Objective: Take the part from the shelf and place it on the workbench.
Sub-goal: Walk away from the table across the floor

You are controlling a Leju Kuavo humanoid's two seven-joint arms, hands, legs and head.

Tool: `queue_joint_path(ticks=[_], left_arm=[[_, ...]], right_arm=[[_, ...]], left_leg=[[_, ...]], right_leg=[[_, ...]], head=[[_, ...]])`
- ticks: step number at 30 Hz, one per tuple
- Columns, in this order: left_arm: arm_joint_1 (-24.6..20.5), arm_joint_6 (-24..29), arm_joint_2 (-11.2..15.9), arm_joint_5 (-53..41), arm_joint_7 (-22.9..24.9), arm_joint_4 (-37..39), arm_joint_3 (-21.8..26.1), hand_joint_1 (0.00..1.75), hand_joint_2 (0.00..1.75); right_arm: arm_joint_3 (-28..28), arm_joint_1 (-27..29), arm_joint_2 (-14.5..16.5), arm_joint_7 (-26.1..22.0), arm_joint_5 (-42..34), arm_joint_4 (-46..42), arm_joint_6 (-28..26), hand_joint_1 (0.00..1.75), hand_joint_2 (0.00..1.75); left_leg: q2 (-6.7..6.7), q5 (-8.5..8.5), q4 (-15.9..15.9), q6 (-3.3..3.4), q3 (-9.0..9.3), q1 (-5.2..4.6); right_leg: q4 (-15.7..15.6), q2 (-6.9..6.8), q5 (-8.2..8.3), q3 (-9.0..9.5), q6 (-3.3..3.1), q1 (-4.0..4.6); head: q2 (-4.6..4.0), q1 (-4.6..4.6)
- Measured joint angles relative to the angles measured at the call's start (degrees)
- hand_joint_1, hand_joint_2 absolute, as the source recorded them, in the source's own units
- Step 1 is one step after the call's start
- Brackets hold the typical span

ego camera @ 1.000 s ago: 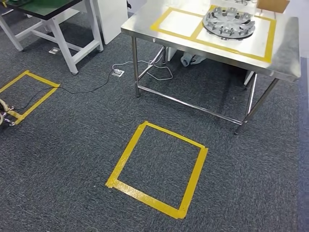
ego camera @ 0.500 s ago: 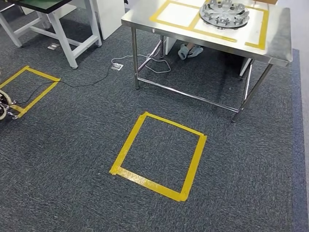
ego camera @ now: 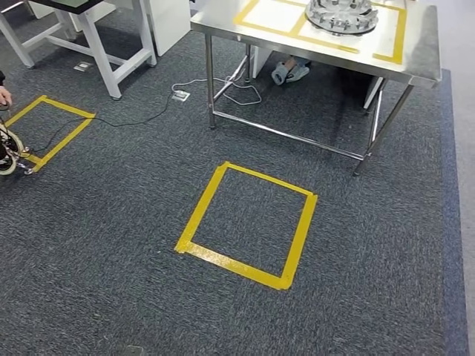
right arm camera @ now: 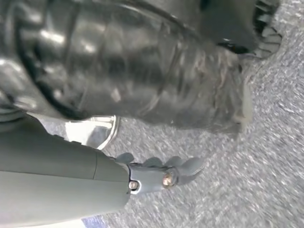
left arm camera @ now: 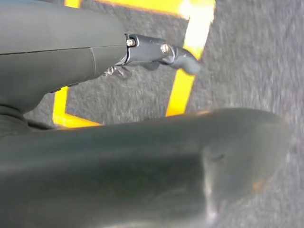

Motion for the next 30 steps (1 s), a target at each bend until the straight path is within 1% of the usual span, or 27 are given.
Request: queue_joint_path(ticks=[1, 2, 3, 4, 6, 7, 8, 9, 10, 11, 12, 13, 14, 16, 18, 19, 20, 21, 22, 23, 24, 25, 26, 27, 28, 29, 30], left_arm=[[0.0, 0.0, 0.0, 0.1, -0.2, 0.0, 0.1, 0.00, 0.00], [0.0, 0.0, 0.0, 0.2, -0.4, 0.0, 0.1, 0.00, 0.00], [0.0, 0.0, 0.1, 0.3, -0.6, 0.0, 0.2, 0.00, 0.00], [0.0, 0.0, 0.2, 0.4, -0.8, 0.0, 0.2, 0.00, 0.00], [0.1, -0.2, 0.6, 0.5, -1.0, 0.0, 0.4, 0.00, 0.00], [0.1, -0.4, 0.8, 0.5, -1.0, 0.0, 0.5, 0.00, 0.00], [0.2, -0.8, 1.1, 0.4, -1.2, 0.0, 0.5, 0.00, 0.00], [0.2, -1.3, 1.4, 0.5, -1.4, 0.0, 0.5, 0.00, 0.00], [0.2, -1.8, 1.8, 0.5, -1.6, 0.0, 0.5, 0.00, 0.00], [0.2, -2.3, 2.1, 0.6, -1.7, 0.0, 0.6, 0.00, 0.00], [0.2, -2.7, 2.3, 0.7, -1.9, 0.0, 0.6, 0.00, 0.00], [0.2, -2.9, 2.5, 0.8, -1.9, 0.0, 0.6, 0.00, 0.00], [0.3, -3.0, 2.6, 0.9, -2.0, 0.0, 0.6, 0.00, 0.00], [0.3, -3.2, 2.8, 1.1, -2.0, 0.0, 0.8, 0.00, 0.00], [0.3, -3.3, 2.8, 1.1, -2.1, 0.0, 0.9, 0.00, 0.00], [0.3, -3.3, 2.8, 1.2, -2.2, 0.0, 1.0, 0.00, 0.00], [0.3, -3.3, 2.9, 1.3, -2.3, 0.0, 1.0, 0.00, 0.00], [0.3, -3.3, 3.0, 1.4, -2.5, 0.0, 1.0, 0.00, 0.00], [0.3, -3.3, 3.1, 1.5, -2.6, 0.0, 1.0, 0.00, 0.00], [0.3, -3.4, 3.3, 1.5, -2.7, 0.0, 1.1, 0.00, 0.00], [0.3, -3.4, 3.4, 1.5, -2.8, 0.0, 1.2, 0.00, 0.00], [0.3, -3.5, 3.5, 1.6, -2.8, 0.0, 1.3, 0.00, 0.00], [0.3, -3.6, 3.5, 1.6, -2.9, 0.0, 1.4, 0.00, 0.00], [0.2, -3.6, 3.4, 1.6, -2.9, 0.0, 1.4, 0.00, 0.00], [0.2, -3.7, 3.3, 1.6, -2.9, 0.0, 1.5, 0.00, 0.00], [0.2, -3.7, 3.2, 1.6, -2.9, 0.0, 1.5, 0.00, 0.00], [0.2, -3.8, 3.0, 1.6, -2.9, 0.0, 1.6, 0.00, 0.00]], right_arm=[[0.0, 0.0, 0.0, 0.0, 0.0, 0.0, 0.1, 0.00, 0.00], [0.0, 0.0, 0.1, 0.1, 0.0, 0.0, 0.2, 0.00, 0.00], [0.0, 0.0, 0.1, 0.2, 0.1, 0.0, 0.2, 0.00, 0.00], [0.0, 0.0, 0.2, 0.2, 0.1, 0.0, 0.2, 0.00, 0.00], [0.0, 0.0, 0.3, 0.3, 0.2, 0.0, 0.2, 0.00, 0.00], [0.0, 0.1, 0.4, 0.3, 0.2, 0.1, 0.2, 0.00, 0.00], [0.0, 0.2, 0.6, 0.3, 0.3, 0.1, 0.2, 0.00, 0.00], [0.0, 0.2, 0.7, 0.3, 0.3, 0.1, 0.2, 0.00, 0.00], [0.0, 0.2, 0.9, 0.3, 0.4, 0.1, 0.2, 0.00, 0.00], [0.0, 0.2, 1.0, 0.3, 0.4, 0.1, 0.2, 0.00, 0.00], [0.0, 0.2, 1.0, 0.3, 0.5, 0.1, 0.1, 0.00, 0.00], [0.0, 0.2, 1.1, 0.3, 0.5, 0.1, 0.1, 0.00, 0.00], [0.0, 0.1, 1.0, 0.3, 0.5, 0.1, 0.0, 0.00, 0.00], [0.0, 0.1, 1.0, 0.3, 0.5, 0.1, 0.0, 0.00, 0.00], [0.0, 0.2, 1.0, 0.3, 0.6, 0.1, 0.0, 0.00, 0.00], [0.0, 0.2, 1.0, 0.3, 0.6, 0.1, -0.1, 0.00, 0.00], [0.0, 0.2, 1.0, 0.3, 0.6, 0.1, -0.3, 0.00, 0.00], [0.0, 0.2, 1.3, 0.4, 0.5, 0.1, -0.8, 0.00, 0.00], [0.0, 0.1, 1.7, 0.5, 0.5, 0.1, -1.5, 0.00, 0.00], [-0.1, 0.2, 2.1, 0.7, 0.4, 0.1, -2.3, 0.00, 0.00], [-0.1, 0.2, 2.5, 0.8, 0.4, 0.1, -2.9, 0.00, 0.00], [-0.1, 0.2, 2.7, 0.9, 0.3, 0.1, -3.3, 0.00, 0.00], [-0.1, 0.2, 2.9, 0.9, 0.3, 0.1, -3.5, 0.00, 0.00], [-0.1, 0.2, 3.0, 0.9, 0.3, 0.1, -3.6, 0.00, 0.00], [-0.2, 0.1, 3.0, 0.9, 0.3, 0.1, -3.7, 0.00, 0.00], [-0.2, 0.0, 3.0, 0.9, 0.3, 0.1, -3.8, 0.00, 0.00], [-0.2, 0.0, 2.9, 0.8, 0.3, 0.1, -3.8, 0.00, 0.00]], left_leg=[[0.05, 0.40, -0.2, -0.26, 0.02, 0.09], [-0.11, 0.32, -0.1, -0.54, -0.17, 0.07], [-0.42, -0.60, 0.7, -0.79, -0.57, 0.02], [-0.76, -2.43, 2.6, -1.09, -1.23, 0.00], [-1.26, -7.53, 9.2, -1.82, -3.11, 0.31], [-1.30, -9.30, 12.6, -2.25, -3.86, 0.51], [-1.31, -9.94, 14.7, -2.69, -3.96, 0.71], [-1.31, -9.46, 14.6, -3.16, -3.13, 0.94], [-1.31, -8.07, 12.2, -3.69, -1.24, 1.22], [-1.40, -6.66, 8.4, -4.27, 1.20, 1.55], [-1.70, -5.69, 4.8, -4.65, 3.46, 1.73], [-2.01, -5.14, 2.3, -4.62, 4.91, 1.86], [-2.25, -5.28, 1.0, -4.28, 5.51, 1.90], [-2.23, -5.50, 1.0, -3.16, 5.10, 1.92], [-1.83, -5.52, 1.3, -2.39, 4.55, 1.98], [-1.61, -5.41, 1.3, -2.03, 4.29, 2.01], [-1.41, -5.26, 1.3, -1.65, 4.06, 1.96], [-1.19, -5.11, 1.3, -1.36, 3.83, 1.95], [-0.95, -4.96, 1.3, -1.15, 3.59, 1.91], [-0.72, -4.84, 1.3, -1.03, 3.43, 1.86], [-0.52, -4.76, 1.3, -0.97, 3.33, 1.79], [-0.36, -4.69, 1.3, -0.93, 3.29, 1.71], [-0.20, -4.60, 1.2, -0.89, 3.31, 1.67], [-0.06, -4.50, 1.1, -0.84, 3.36, 1.73], [0.09, -4.38, 1.0, -0.90, 3.41, 1.77], [0.27, -4.23, 0.9, -1.08, 3.40, 1.93], [0.51, -4.09, 0.7, -1.34, 3.40, 2.09]], right_leg=[[-0.8, 0.06, 0.46, 0.05, 0.02, 0.02], [-1.4, 0.14, 1.20, 0.01, -0.01, -0.12], [-2.1, 0.19, 1.95, -0.12, -0.02, -0.42], [-2.6, 0.26, 2.71, -0.38, 0.16, -0.76], [-2.4, 0.38, 3.46, -1.32, 0.70, -1.28], [-2.0, 0.41, 3.64, -1.90, 1.00, -1.46], [-1.4, 0.45, 3.74, -2.43, 1.23, -1.68], [-0.7, 0.53, 3.78, -3.00, 1.47, -1.96], [0.1, 0.68, 3.72, -3.55, 1.74, -2.29], [1.0, 0.85, 3.57, -4.06, 2.10, -2.62], [1.9, 1.06, 3.41, -4.79, 2.49, -2.79], [2.7, 1.29, 3.27, -5.49, 2.80, -2.80], [3.4, 1.50, 3.17, -6.04, 3.00, -2.72], [4.4, 1.94, 3.11, -6.90, 3.16, -2.57], [5.9, 1.86, 2.20, -7.99, 3.73, -2.75], [8.0, 1.62, 0.93, -9.15, 4.22, -2.98], [11.2, 1.30, -0.85, -10.64, 4.71, -3.23], [15.2, 1.04, -2.82, -12.51, 5.11, -3.50], [19.1, 0.89, -4.41, -14.30, 5.33, -3.75], [21.6, 0.82, -5.12, -15.40, 5.34, -3.91], [22.1, 0.79, -4.72, -15.44, 5.12, -3.95], [20.2, 0.75, -3.32, -14.31, 4.65, -3.81], [16.2, 0.60, -1.30, -12.11, 3.91, -3.39], [11.5, 0.07, 0.46, -9.53, 2.90, -2.68], [7.3, -0.62, 1.56, -7.29, 2.01, -2.02], [4.4, -1.20, 2.15, -5.79, 1.42, -1.40], [3.0, -1.53, 2.20, -5.17, 1.10, -1.00]], head=[[0.00, 0.10], [0.00, 0.23], [0.00, 0.29], [0.00, 0.25], [0.00, 0.13], [0.00, 0.08], [0.00, 0.04], [0.00, 0.00], [0.00, -0.05], [0.00, -0.14], [0.00, -0.36], [0.00, -0.54], [0.00, -0.66], [0.00, -0.54], [0.00, -0.19], [0.00, 0.00], [0.00, 0.19], [0.00, 0.37], [0.00, 0.48], [0.00, 0.54], [0.00, 0.62], [0.00, 0.67], [0.00, 0.65], [0.00, 0.64], [0.00, 0.66], [0.00, 0.69], [0.00, 0.72]])
